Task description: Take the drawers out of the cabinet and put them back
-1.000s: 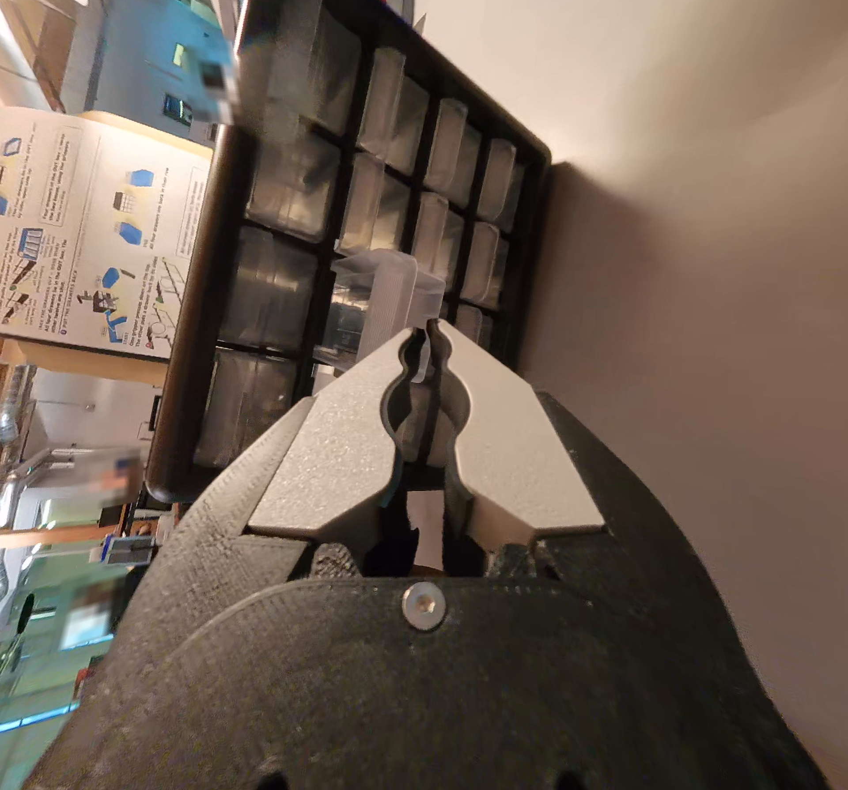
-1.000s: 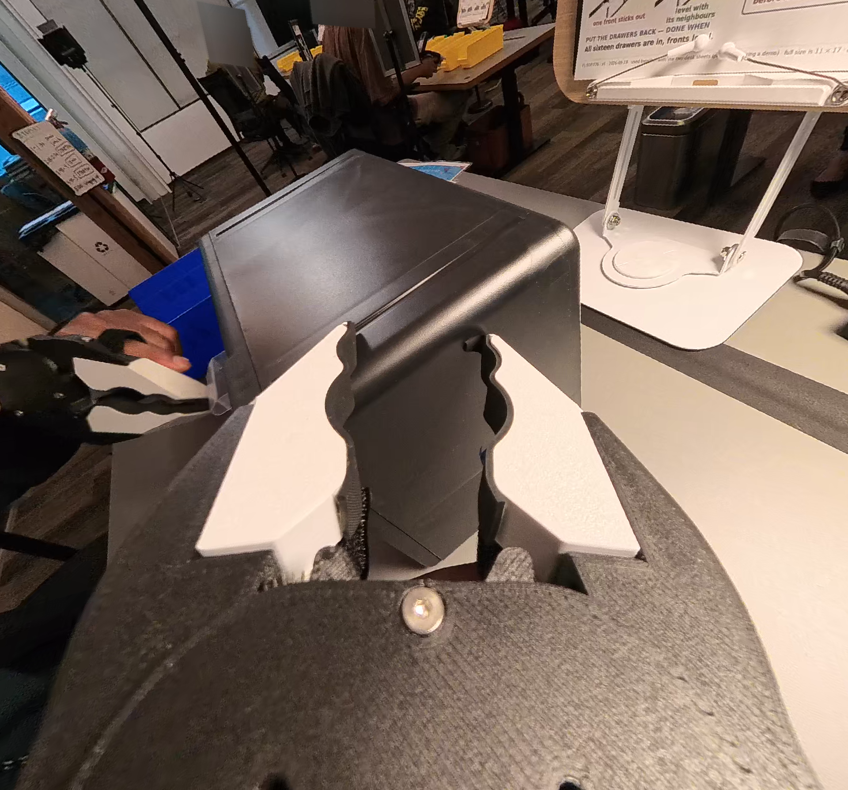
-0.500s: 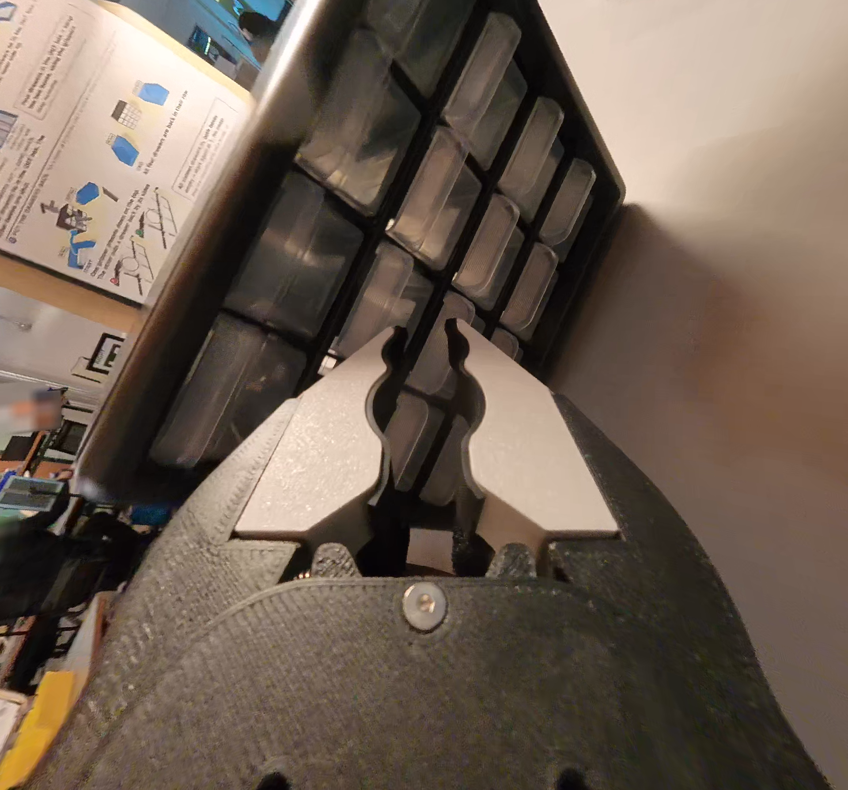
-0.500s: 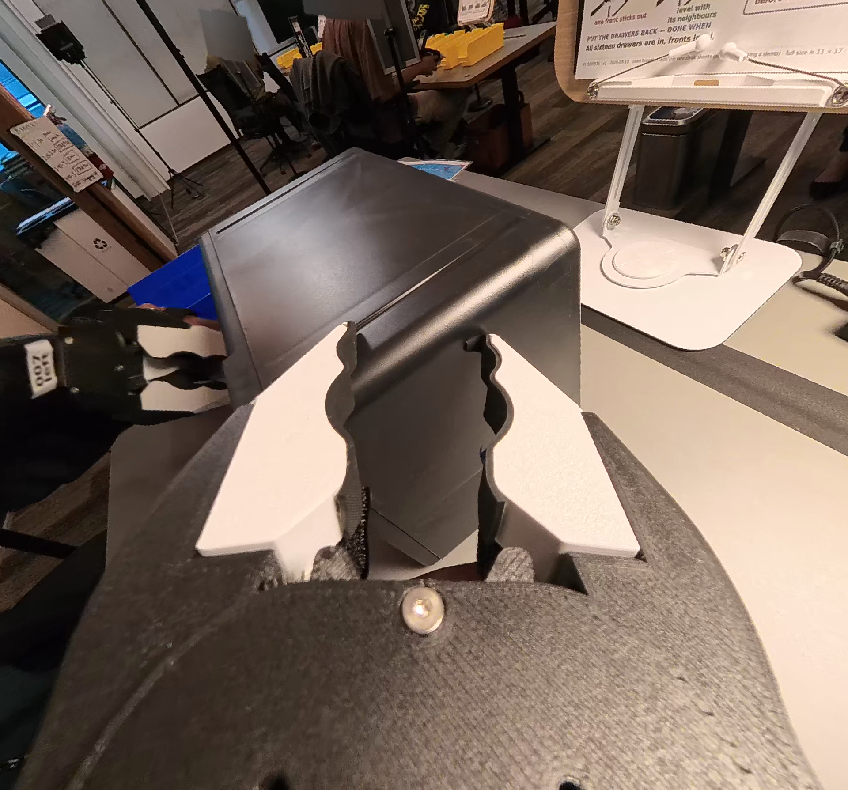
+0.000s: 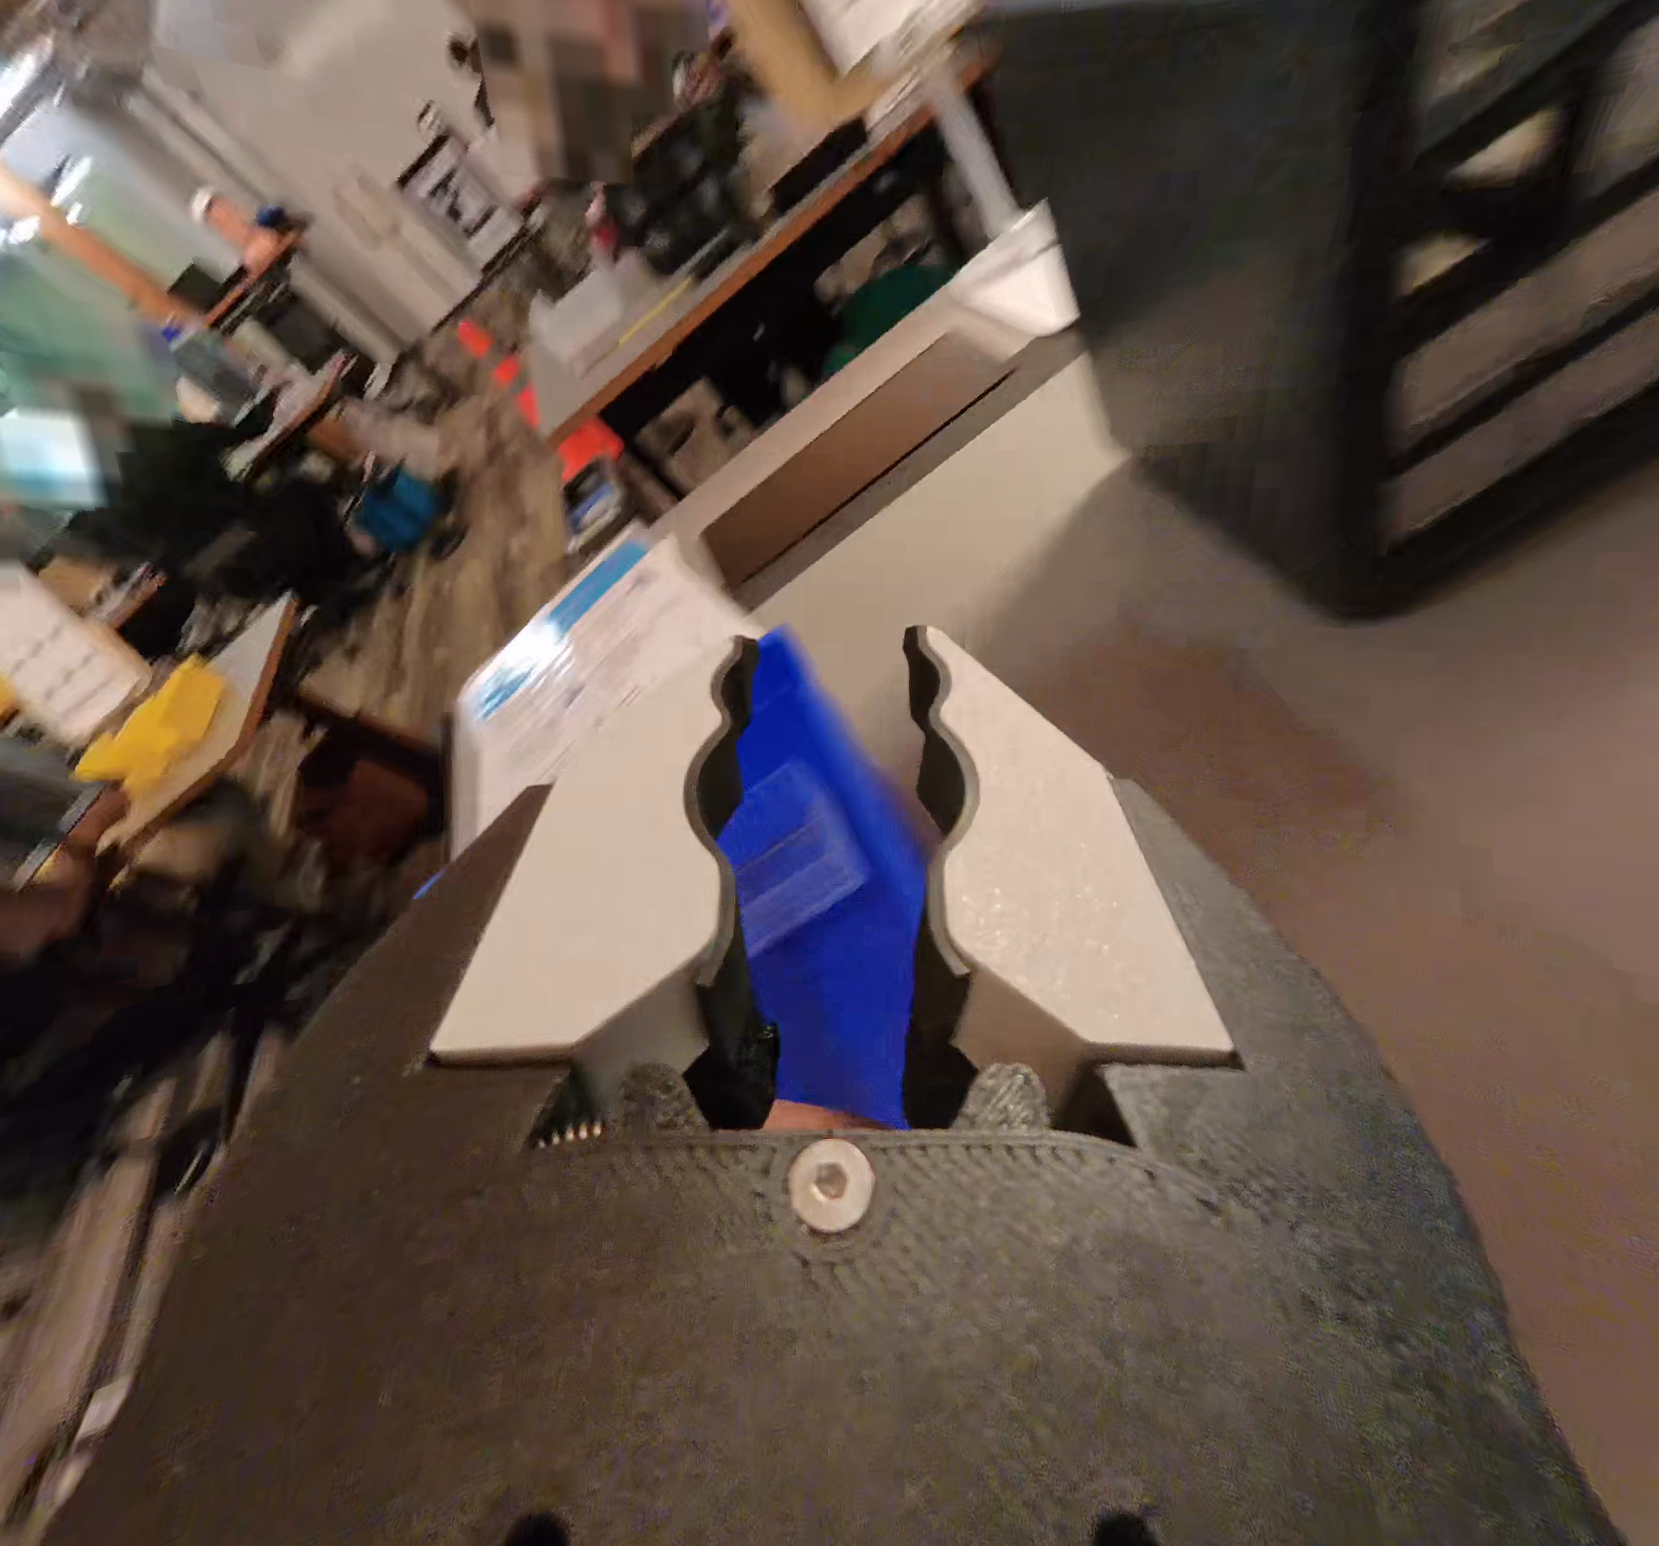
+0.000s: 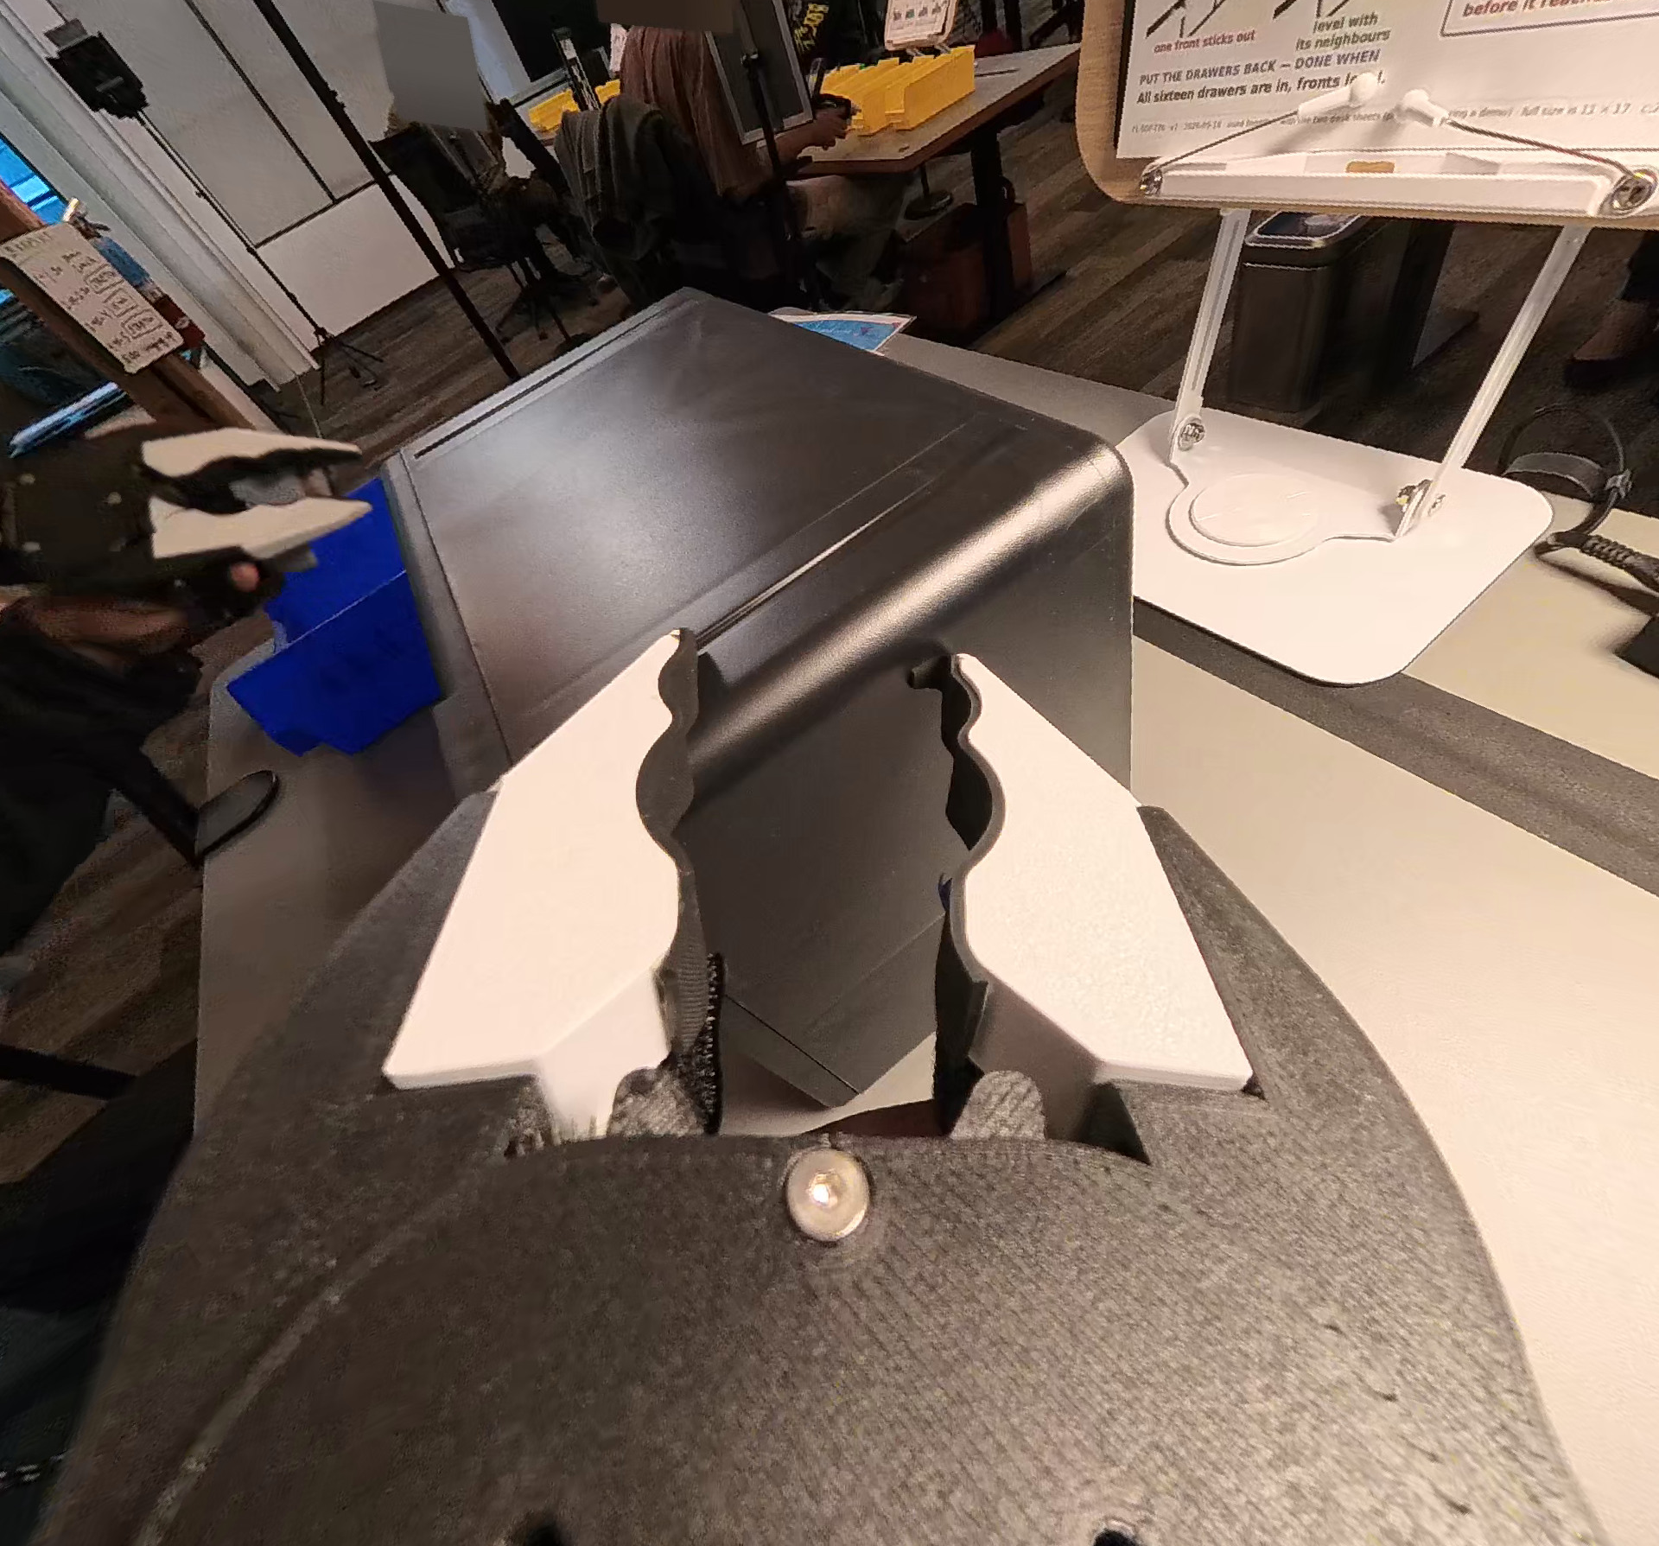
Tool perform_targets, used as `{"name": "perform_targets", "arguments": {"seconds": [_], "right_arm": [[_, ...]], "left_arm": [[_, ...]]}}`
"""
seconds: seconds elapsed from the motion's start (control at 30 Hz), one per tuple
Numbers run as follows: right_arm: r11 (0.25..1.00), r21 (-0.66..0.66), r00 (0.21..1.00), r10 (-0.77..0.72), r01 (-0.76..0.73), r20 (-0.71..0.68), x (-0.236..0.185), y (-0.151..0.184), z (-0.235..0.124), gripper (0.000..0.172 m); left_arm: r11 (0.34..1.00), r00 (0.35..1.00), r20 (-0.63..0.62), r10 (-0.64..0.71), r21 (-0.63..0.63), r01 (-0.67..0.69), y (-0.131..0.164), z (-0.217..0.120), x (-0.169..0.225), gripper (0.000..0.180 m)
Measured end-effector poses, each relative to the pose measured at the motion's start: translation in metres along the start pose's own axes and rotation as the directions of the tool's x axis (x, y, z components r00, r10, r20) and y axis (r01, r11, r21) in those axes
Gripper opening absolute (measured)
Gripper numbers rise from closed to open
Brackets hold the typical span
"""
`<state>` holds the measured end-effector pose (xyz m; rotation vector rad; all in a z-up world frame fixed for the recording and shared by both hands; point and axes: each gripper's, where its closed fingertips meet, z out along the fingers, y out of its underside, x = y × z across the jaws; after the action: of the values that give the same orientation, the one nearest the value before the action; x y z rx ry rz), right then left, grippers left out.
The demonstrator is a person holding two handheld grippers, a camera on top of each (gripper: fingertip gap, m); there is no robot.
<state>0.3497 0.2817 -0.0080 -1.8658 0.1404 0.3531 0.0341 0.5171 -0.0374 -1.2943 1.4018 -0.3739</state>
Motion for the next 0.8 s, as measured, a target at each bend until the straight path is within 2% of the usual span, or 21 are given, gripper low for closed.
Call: {"name": "perform_targets", "arguments": {"seconds": [0.07, 0.17, 0.3, 0.47, 0.6, 0.7, 0.8], "right_arm": [[1.0, 0.001, 1.0, 0.001, -0.001, 0.0, 0.0, 0.0, 0.0, 0.057], [1.0, 0.002, 1.0, 0.002, -0.002, 0.001, 0.0, 0.0, 0.0, 0.057], [1.0, 0.005, 1.0, 0.003, -0.003, 0.004, 0.0, 0.0, 0.0, 0.057], [1.0, 0.007, 1.0, 0.002, -0.002, 0.011, 0.0, 0.0, 0.0, 0.057], [1.0, 0.009, 1.0, 0.0, 0.0, 0.016, 0.001, 0.0, 0.0, 0.057], [1.0, 0.008, 1.0, -0.002, 0.002, 0.016, 0.001, 0.0, 0.0, 0.057], [1.0, 0.006, 1.0, -0.005, 0.005, 0.016, 0.001, 0.0, 0.0, 0.058]], "left_arm": [[0.996, 0.998, 0.053, -0.025, -0.088, 0.03, 0.035, -0.003, -0.039, 0.041], [0.973, 0.997, 0.065, -0.051, -0.22, 0.065, 0.088, 0.003, -0.073, 0.052], [0.911, 0.992, -0.063, 0.106, -0.394, -0.123, 0.146, 0.026, -0.073, 0.068], [0.834, 0.958, -0.226, 0.177, -0.483, -0.268, 0.184, 0.056, -0.065, 0.068], [0.784, 0.934, -0.303, 0.187, -0.526, -0.328, 0.206, 0.071, -0.065, 0.057], [0.762, 0.924, -0.338, 0.178, -0.546, -0.347, 0.213, 0.07, -0.059, 0.029], [0.753, 0.921, -0.36, 0.151, -0.561, -0.343, 0.208, 0.058, -0.05, 0.012]]}}
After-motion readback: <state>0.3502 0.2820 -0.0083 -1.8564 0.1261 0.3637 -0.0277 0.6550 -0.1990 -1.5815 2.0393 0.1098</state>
